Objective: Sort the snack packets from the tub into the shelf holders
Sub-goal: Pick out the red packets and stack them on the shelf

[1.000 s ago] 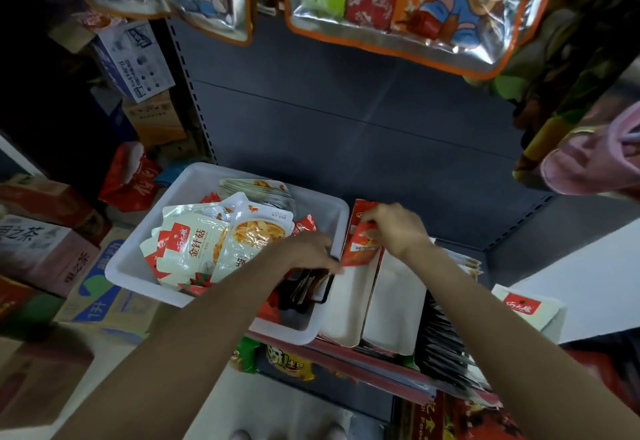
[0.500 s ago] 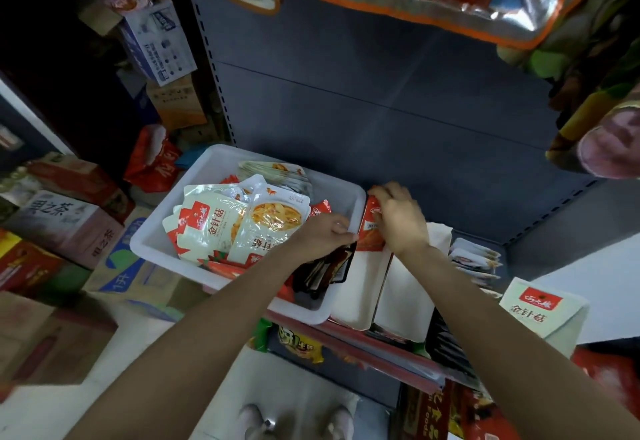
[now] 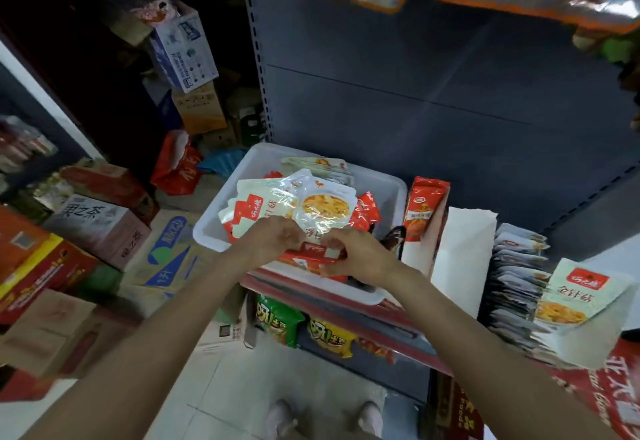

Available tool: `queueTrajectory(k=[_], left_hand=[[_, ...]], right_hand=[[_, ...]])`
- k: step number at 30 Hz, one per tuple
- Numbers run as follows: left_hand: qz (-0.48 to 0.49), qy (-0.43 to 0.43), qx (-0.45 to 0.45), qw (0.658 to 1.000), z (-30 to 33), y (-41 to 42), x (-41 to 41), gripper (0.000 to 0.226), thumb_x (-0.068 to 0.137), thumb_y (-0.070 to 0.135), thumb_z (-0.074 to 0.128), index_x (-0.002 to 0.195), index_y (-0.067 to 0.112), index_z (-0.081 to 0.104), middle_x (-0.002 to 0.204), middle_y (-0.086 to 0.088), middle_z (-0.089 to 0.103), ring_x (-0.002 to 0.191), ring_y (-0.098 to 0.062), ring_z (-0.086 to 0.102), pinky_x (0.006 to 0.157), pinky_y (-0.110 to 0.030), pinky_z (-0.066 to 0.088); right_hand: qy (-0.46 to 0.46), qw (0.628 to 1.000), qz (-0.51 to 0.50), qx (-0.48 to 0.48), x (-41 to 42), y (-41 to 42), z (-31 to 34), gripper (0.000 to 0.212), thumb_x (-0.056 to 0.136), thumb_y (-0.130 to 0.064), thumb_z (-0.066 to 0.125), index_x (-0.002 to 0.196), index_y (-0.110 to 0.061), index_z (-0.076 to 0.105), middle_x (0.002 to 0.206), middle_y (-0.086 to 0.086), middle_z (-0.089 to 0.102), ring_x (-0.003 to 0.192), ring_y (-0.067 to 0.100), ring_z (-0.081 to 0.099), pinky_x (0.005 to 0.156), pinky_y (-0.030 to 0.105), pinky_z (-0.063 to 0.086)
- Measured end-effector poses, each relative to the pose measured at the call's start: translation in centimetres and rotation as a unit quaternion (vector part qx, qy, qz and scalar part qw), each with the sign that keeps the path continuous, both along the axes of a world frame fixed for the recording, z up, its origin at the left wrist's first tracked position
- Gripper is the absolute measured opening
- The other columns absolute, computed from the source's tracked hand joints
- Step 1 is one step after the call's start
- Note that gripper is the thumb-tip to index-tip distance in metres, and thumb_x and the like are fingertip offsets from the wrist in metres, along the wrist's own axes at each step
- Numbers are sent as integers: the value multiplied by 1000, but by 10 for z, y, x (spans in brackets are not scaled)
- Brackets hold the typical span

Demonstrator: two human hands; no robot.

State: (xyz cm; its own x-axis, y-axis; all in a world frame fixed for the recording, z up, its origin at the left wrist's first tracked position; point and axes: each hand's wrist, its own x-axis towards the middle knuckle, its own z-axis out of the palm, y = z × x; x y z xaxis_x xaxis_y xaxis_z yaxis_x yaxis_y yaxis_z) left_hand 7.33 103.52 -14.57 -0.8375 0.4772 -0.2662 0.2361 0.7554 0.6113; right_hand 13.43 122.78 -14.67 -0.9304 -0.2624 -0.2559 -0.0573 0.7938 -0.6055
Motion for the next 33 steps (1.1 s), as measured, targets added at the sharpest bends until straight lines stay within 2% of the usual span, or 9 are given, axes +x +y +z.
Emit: queueTrajectory(k=[4, 9, 13, 16, 19, 22, 28, 31, 33], left_hand=[[2, -74, 70, 995, -7, -19, 6, 21, 86, 29, 66, 102, 15, 69, 101, 4, 68, 98, -13, 60, 85, -23, 46], [28, -19, 136, 990, -4, -23, 7, 13, 85, 5, 66, 97, 10, 64, 92, 0, 64, 86, -11, 58, 69, -9, 41], [54, 13, 206, 977, 7, -9, 4, 6, 88, 8, 63, 92, 12, 61, 83, 3, 60, 79, -10, 57, 67, -10, 44], [70, -17, 233, 970, 11, 11, 2, 8, 86, 12, 66, 92, 15, 61, 90, -1, 61, 86, -16, 60, 80, -27, 49], [57, -31, 261, 963, 17, 40, 1, 12, 85, 13, 68, 96, 15, 63, 99, -6, 66, 94, -17, 63, 84, -25, 50], [60, -23, 267, 961, 23, 74, -1, 22, 86, 12, 66, 108, 9, 62, 107, -4, 65, 94, -12, 62, 74, -9, 45], [45, -19, 182, 982, 18, 134, -2, 34, 91, 17, 59, 123, 8, 54, 118, -7, 63, 105, -17, 58, 87, -23, 44], [27, -19, 130, 991, 13, 156, 1, 40, 93, 20, 55, 131, 8, 48, 128, -10, 58, 117, -24, 54, 96, -28, 40], [20, -23, 104, 994, 9, 167, 3, 34, 94, 22, 54, 125, 11, 49, 121, -9, 56, 112, -23, 54, 91, -28, 39]], right_hand=[[44, 997, -70, 11, -4, -13, -4, 8, 83, -22, 70, 84, -14, 70, 89, 1, 69, 83, 19, 63, 77, 36, 51], [112, 965, -206, -120, -2, -20, 17, 16, 84, -22, 69, 72, -14, 64, 68, -9, 63, 63, -1, 57, 60, 9, 42], [103, 911, -291, -273, -5, -11, 31, 8, 84, -23, 69, 90, -18, 66, 92, -1, 71, 84, 10, 68, 73, 25, 55], [103, 899, -300, -303, -1, 7, 46, 11, 88, -13, 63, 87, -23, 60, 91, 0, 68, 78, 7, 66, 59, 20, 55], [160, 897, -313, -267, 5, 31, 61, 10, 89, -8, 61, 87, -17, 60, 88, 4, 67, 72, 4, 65, 57, 21, 54], [243, 885, -340, -207, 11, 59, 76, 9, 90, -12, 60, 89, -21, 60, 87, -4, 66, 83, 14, 66, 73, 37, 56], [326, 866, -368, -85, 19, 109, 94, 10, 94, -19, 56, 101, -13, 58, 96, 0, 65, 89, 21, 64, 79, 44, 54], [323, 882, -343, -18, 16, 126, 90, 17, 94, -16, 54, 106, -4, 60, 99, 11, 68, 88, 27, 64, 77, 36, 50], [285, 908, -306, 13, 11, 133, 81, 18, 94, -14, 54, 108, -4, 60, 100, 14, 68, 89, 29, 64, 76, 33, 49]])
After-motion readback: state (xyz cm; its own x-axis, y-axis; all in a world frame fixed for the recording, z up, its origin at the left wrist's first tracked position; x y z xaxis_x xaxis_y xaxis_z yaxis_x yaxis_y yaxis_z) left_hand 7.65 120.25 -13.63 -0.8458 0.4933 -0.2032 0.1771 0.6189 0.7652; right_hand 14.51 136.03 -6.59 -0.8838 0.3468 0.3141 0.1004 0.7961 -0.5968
